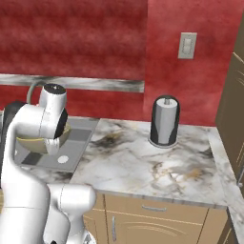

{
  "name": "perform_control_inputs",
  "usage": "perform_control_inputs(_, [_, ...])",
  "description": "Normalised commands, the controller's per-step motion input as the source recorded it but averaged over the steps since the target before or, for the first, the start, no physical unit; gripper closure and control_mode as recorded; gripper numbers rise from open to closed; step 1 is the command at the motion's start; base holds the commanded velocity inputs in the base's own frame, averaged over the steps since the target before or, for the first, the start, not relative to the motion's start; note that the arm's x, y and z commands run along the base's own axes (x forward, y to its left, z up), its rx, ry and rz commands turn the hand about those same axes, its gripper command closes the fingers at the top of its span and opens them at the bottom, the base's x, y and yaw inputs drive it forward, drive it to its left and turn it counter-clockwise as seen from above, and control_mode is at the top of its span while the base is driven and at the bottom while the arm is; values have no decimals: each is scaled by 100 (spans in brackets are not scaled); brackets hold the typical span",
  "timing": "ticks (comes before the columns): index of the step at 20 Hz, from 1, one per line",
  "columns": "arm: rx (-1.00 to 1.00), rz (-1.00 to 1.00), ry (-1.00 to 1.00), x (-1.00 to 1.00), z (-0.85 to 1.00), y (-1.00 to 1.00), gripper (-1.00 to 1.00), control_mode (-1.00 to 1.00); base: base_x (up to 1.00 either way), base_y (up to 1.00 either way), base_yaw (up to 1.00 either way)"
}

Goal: Pick the kiwi from the cabinet and place it in the bowl. Then pick the bowl and place it in the sink. Then turn on the sink facuet.

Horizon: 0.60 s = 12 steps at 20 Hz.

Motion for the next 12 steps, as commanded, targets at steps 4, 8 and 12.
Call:
perform_control_inputs(4, [-16, 11, 1, 91, -51, 23, 100, -100, 0, 0, 0])
perform_control_inputs(8, [-15, -4, 0, 71, -19, 44, 100, -100, 0, 0, 0])
perform_control_inputs(12, [-7, -21, 7, 55, -21, 36, 100, -100, 0, 0, 0])
